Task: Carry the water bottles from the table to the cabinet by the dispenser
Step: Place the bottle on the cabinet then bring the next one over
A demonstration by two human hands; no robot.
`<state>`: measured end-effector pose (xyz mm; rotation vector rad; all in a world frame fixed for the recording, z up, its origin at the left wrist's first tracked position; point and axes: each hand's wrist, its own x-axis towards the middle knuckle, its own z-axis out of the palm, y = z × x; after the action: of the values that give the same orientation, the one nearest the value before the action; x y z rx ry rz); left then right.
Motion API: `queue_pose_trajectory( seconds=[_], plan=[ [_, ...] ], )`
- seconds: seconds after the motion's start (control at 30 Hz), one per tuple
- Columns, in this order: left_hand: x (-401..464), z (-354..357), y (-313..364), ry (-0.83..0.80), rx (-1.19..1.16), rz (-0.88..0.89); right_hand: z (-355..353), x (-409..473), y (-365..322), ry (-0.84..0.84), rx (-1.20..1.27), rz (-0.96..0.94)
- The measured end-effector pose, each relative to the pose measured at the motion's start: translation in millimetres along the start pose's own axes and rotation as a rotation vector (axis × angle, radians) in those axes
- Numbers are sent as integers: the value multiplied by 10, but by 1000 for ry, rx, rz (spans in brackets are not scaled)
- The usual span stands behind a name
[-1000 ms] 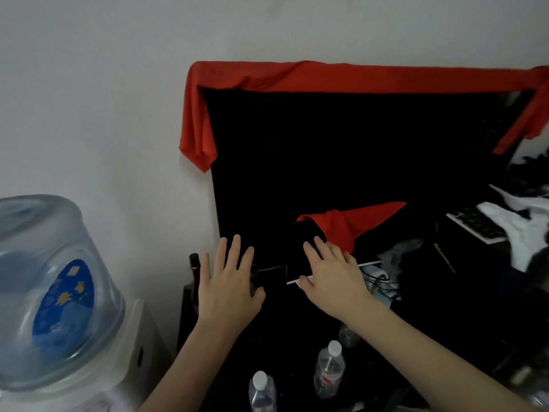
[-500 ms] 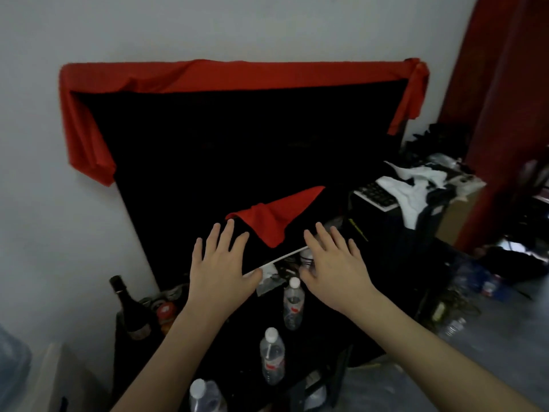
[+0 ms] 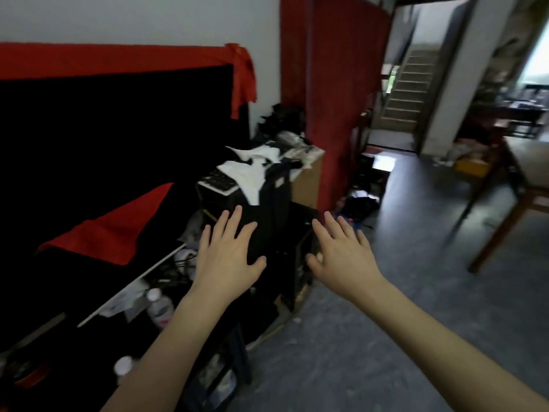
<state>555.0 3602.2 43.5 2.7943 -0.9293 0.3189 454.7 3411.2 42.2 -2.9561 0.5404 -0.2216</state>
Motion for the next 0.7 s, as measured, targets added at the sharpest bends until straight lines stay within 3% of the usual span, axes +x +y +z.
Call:
queue_pose_trajectory(
  seconds=[0.3, 0.5, 0.7],
  plan=[
    [436, 184, 1481, -125, -119, 382, -248, -745, 1198, 27, -33, 408],
    [481, 325, 2097, -153, -174, 591, -324, -1188, 1509, 63, -23, 651],
    [507, 410, 2341, -171, -236, 706, -295, -1365, 1570, 70, -44, 765]
  ],
)
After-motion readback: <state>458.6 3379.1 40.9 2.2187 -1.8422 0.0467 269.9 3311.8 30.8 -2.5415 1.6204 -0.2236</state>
